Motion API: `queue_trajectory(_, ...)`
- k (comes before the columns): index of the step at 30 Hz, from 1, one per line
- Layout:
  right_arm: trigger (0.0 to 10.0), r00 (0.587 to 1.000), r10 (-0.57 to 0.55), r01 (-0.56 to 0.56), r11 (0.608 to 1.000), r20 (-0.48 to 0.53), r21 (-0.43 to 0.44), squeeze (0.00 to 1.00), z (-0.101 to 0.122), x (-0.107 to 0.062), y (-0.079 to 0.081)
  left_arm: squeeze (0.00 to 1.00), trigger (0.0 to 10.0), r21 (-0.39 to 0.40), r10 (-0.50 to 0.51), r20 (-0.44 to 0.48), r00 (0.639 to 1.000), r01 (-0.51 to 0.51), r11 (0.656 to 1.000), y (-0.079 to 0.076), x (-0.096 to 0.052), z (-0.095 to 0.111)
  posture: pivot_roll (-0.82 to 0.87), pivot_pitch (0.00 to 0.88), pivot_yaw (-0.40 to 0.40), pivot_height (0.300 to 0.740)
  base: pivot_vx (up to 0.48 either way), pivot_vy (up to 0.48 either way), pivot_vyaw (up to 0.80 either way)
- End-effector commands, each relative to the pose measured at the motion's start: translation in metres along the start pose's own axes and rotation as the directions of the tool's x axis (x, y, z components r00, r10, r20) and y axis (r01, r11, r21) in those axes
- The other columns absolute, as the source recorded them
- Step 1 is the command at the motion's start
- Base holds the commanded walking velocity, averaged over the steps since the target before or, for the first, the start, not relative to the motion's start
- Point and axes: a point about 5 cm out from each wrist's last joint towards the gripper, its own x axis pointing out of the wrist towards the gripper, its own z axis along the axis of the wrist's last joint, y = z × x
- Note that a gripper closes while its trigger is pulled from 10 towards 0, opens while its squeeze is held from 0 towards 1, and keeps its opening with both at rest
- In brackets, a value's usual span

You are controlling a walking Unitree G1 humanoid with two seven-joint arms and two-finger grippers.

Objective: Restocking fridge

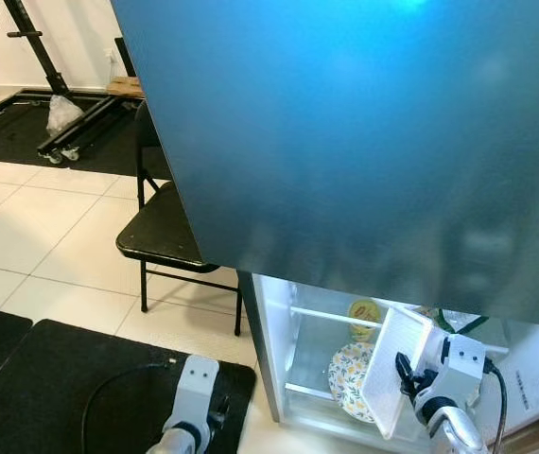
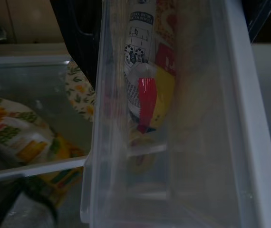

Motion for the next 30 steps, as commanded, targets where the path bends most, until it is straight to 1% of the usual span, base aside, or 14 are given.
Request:
queue_trajectory(1, 10.0, 0.999, 0.031, -0.03, 0.999, -0.015, 0.019, 0.0, -0.007, -0.004, 0.003, 0.0, 10.0, -0.016, -0.001, -0.027, 1.0, 0.001, 1.0, 0.0, -0.004, -0.007, -0.11, 0.116, 0.036, 0.74, 0.0, 0.0, 0.0)
queue_trajectory(2, 10.0, 0.999, 0.031, -0.03, 0.999, -0.015, 0.019, 0.0, -0.007, -0.004, 0.003, 0.0, 10.0, -0.016, -0.001, -0.027, 1.0, 0.001, 1.0, 0.0, -0.004, -0.007, -0.11, 0.116, 0.036, 0.74, 0.0, 0.0, 0.0)
queue_trajectory(4, 10.0, 0.999, 0.04, -0.037, 0.993, -0.025, 0.115, 0.0, -0.009, -0.005, 0.003, 0.0, 10.0, -0.021, -0.005, -0.034, 0.999, 0.005, 1.0, 0.0, -0.004, -0.009, -0.11, 0.114, 0.038, 0.74, 0.0, 0.0, 0.0)
queue_trajectory(7, 10.0, 0.999, 0.043, -0.037, 0.96, -0.018, 0.276, 0.0, -0.009, -0.005, -0.001, 0.0, 10.0, -0.035, -0.012, -0.038, 0.999, 0.011, 0.999, 0.0, -0.006, -0.01, -0.1, 0.108, 0.054, 0.74, 0.0, 0.0, 0.0)
queue_trajectory(11, 10.0, 0.998, 0.065, -0.061, 0.937, 0.001, 0.344, 0.0, -0.006, -0.003, 0.0, 0.0, 10.0, -0.042, -0.02, -0.03, 0.999, 0.018, 0.999, 0.0, -0.006, -0.006, -0.1, 0.109, 0.059, 0.74, 0.0, 0.0, 0.0)
queue_trajectory(14, 10.0, 0.997, 0.078, -0.082, 0.928, 0.025, 0.363, 0.0, -0.002, -0.002, 0.005, 0.0, 10.0, -0.068, -0.021, -0.01, 1.0, 0.02, 0.997, 0.001, -0.003, 0.002, -0.1, 0.112, 0.068, 0.74, 0.0, 0.0, 0.0)
queue_trajectory(18, 10.0, 0.996, 0.065, -0.084, 0.897, 0.058, 0.433, 0.0, 0.005, 0.002, 0.009, 0.0, 10.0, -0.108, -0.017, 0.003, 1.0, 0.018, 0.994, 0.002, 0.0, 0.01, -0.1, 0.112, 0.076, 0.74, 0.0, 0.0, 0.0)
queue_trajectory(19, 10.0, 0.997, 0.028, -0.057, 0.878, 0.067, 0.476, 0.0, 0.007, 0.003, 0.007, 0.0, 10.0, -0.119, -0.017, 0.007, 1.0, 0.018, 0.993, 0.001, 0.0, 0.012, -0.1, 0.112, 0.076, 0.74, 0.0, 0.0, 0.0)
queue_trajectory(20, 10.0, 0.997, 0.028, -0.057, 0.878, 0.067, 0.476, 0.0, 0.007, 0.003, 0.007, 0.0, 10.0, -0.119, -0.017, 0.007, 1.0, 0.018, 0.993, 0.001, 0.0, 0.012, -0.1, 0.112, 0.076, 0.74, 0.0, 0.0, 0.0)
queue_trajectory(23, 10.0, 0.988, -0.145, 0.092, 0.827, 0.051, 0.554, 0.0, 0.011, 0.006, -0.003, 0.0, 10.0, -0.126, -0.025, 0.019, 1.0, 0.027, 0.992, -0.002, 0.0, 0.016, -0.09, 0.114, 0.09, 0.74, 0.0, 0.0, 0.0)
queue_trajectory(24, 10.0, 0.988, -0.145, 0.092, 0.827, 0.051, 0.554, 0.0, 0.011, 0.006, -0.003, 0.0, 10.0, -0.126, -0.025, 0.019, 1.0, 0.027, 0.992, -0.002, 0.0, 0.016, -0.09, 0.114, 0.09, 0.74, 0.0, 0.0, 0.0)
queue_trajectory(25, 10.0, 0.979, -0.198, 0.135, 0.801, 0.046, 0.583, 0.0, 0.011, 0.006, -0.005, 0.0, 10.0, -0.127, -0.031, 0.023, 0.999, 0.034, 0.991, -0.003, -0.001, 0.018, -0.09, 0.114, 0.091, 0.74, 0.0, 0.0, 0.0)
queue_trajectory(27, 10.0, 0.977, -0.208, 0.135, 0.793, 0.056, 0.594, 0.0, 0.013, 0.007, -0.003, 0.0, 10.0, -0.126, -0.035, 0.029, 0.999, 0.038, 0.991, -0.003, -0.001, 0.02, -0.09, 0.115, 0.098, 0.74, 0.0, 0.0, 0.0)
queue_trajectory(30, 10.0, 0.977, -0.2, 0.12, 0.799, 0.073, 0.59, 0.0, 0.017, 0.009, 0.0, 0.0, 10.0, -0.114, -0.037, 0.035, 0.999, 0.041, 0.993, -0.003, 0.0, 0.023, -0.08, 0.115, 0.101, 0.74, 0.0, 0.0, 0.0)
